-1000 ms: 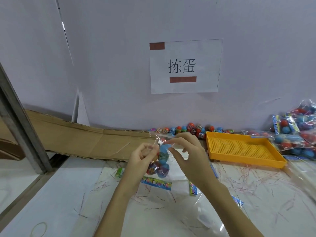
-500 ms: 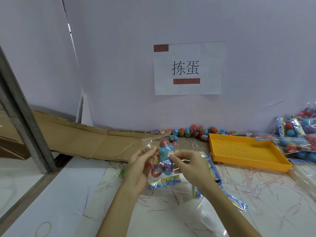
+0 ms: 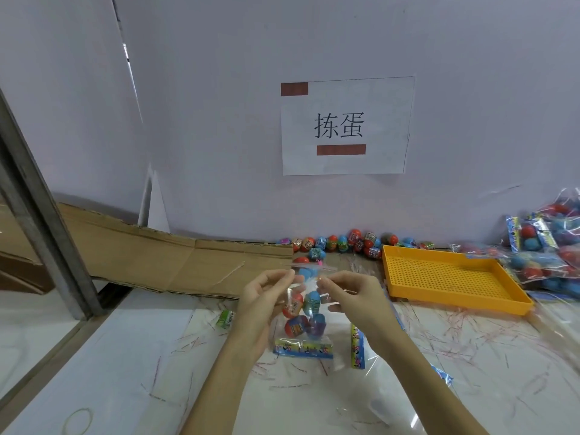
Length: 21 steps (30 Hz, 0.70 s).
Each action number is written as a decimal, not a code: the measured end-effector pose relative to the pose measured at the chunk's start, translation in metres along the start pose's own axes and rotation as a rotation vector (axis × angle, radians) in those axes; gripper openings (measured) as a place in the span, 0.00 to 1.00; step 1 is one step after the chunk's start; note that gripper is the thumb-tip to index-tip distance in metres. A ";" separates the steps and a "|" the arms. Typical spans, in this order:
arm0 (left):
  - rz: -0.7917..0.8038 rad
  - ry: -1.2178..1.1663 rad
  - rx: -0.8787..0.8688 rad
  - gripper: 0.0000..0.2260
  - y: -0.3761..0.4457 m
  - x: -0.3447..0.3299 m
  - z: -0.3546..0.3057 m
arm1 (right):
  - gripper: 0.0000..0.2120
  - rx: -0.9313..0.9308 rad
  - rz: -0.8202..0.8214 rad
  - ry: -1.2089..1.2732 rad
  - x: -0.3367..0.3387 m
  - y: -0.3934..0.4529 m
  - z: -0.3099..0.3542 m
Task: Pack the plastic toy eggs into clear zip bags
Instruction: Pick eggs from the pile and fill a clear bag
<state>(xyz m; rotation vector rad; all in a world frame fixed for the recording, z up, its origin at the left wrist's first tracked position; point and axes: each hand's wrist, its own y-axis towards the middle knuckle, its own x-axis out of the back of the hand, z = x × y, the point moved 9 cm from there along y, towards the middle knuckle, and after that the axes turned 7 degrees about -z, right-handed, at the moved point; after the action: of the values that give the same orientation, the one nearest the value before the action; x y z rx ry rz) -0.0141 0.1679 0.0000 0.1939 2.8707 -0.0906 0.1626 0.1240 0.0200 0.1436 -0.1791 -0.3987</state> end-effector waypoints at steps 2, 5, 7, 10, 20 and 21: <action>0.002 -0.026 0.004 0.13 0.000 0.000 0.000 | 0.08 -0.047 0.000 -0.015 0.002 0.002 -0.003; -0.025 -0.027 0.007 0.09 0.000 0.002 0.001 | 0.07 -0.078 -0.037 -0.055 0.004 0.002 -0.008; -0.052 0.038 -0.026 0.07 0.000 0.003 -0.001 | 0.06 0.024 -0.178 -0.146 0.012 -0.003 0.003; -0.083 0.186 -0.130 0.05 -0.001 0.002 -0.007 | 0.11 0.473 -0.367 -0.425 0.011 -0.022 0.048; 0.039 0.505 -0.497 0.06 -0.017 -0.023 -0.025 | 0.06 0.711 -0.246 -0.539 -0.015 -0.037 0.060; 0.040 0.514 -0.500 0.06 -0.018 -0.023 -0.025 | 0.06 0.701 -0.240 -0.537 -0.013 -0.035 0.059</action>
<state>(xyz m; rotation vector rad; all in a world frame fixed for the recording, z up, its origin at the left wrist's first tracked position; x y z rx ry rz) -0.0009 0.1497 0.0314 0.1948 3.2614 0.7837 0.1254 0.0910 0.0695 0.7550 -0.8369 -0.5966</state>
